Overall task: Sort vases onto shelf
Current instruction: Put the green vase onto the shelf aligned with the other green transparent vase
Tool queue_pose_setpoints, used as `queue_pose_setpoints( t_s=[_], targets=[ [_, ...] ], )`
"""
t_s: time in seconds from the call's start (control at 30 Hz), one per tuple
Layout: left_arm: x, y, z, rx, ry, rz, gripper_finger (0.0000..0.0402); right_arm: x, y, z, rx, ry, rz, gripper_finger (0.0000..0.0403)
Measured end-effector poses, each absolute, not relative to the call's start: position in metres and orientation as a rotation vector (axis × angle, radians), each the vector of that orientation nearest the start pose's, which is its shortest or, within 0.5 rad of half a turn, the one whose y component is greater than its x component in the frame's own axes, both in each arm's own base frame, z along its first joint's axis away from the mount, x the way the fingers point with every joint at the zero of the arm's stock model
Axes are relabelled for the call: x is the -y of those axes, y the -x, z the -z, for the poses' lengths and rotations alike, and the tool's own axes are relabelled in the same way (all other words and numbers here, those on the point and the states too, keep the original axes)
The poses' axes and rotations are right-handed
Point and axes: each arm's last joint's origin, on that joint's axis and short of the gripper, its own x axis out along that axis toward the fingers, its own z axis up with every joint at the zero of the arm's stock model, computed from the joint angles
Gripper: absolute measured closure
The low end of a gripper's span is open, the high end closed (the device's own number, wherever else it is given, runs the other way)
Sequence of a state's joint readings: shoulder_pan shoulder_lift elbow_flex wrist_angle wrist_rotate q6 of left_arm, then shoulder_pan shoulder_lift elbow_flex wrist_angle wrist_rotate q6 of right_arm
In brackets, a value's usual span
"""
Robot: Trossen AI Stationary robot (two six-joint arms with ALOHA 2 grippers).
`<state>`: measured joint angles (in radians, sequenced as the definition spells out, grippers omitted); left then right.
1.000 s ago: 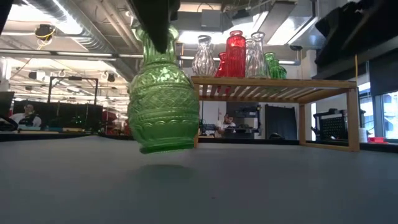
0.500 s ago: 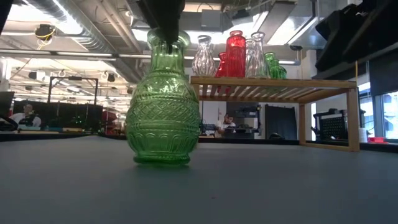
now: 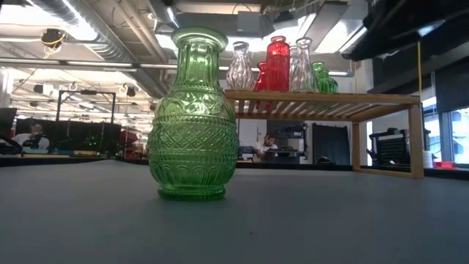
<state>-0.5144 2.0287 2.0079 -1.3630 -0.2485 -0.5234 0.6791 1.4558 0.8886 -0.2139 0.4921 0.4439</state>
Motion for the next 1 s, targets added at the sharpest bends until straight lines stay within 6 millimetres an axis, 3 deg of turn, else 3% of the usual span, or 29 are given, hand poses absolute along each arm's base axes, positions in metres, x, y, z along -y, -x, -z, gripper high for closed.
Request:
queue_pose_setpoints(
  t_s=[0.13,0.23,0.33,0.5,0.73,1.0],
  targets=[
    [0.206,-0.322,-0.309,-1.198,-0.127,-0.212,0.024,-0.18,-0.254,-0.209,-0.608,-0.028,-0.012,0.0125],
    [0.215,-0.296,-0.303,-1.126,-0.119,-0.286,0.024,-0.181,-0.268,-0.198,-0.58,-0.036,-0.005,0.0086],
    [0.222,-0.272,-0.284,-1.028,-0.066,-0.32,0.024,-0.18,-0.286,-0.185,-0.524,-0.051,0.007,0.0066],
    [0.231,-0.246,-0.232,-0.855,0.048,-0.274,0.024,-0.176,-0.314,-0.168,-0.389,-0.101,0.021,0.0061],
    [0.228,-0.242,-0.181,-0.659,0.13,-0.244,0.024,-0.175,-0.336,-0.148,-0.264,-0.129,0.0,0.0061],
    [0.214,-0.247,-0.16,-0.601,0.158,-0.223,0.024,-0.186,-0.359,-0.138,-0.203,-0.039,0.025,0.0061]
  ],
)
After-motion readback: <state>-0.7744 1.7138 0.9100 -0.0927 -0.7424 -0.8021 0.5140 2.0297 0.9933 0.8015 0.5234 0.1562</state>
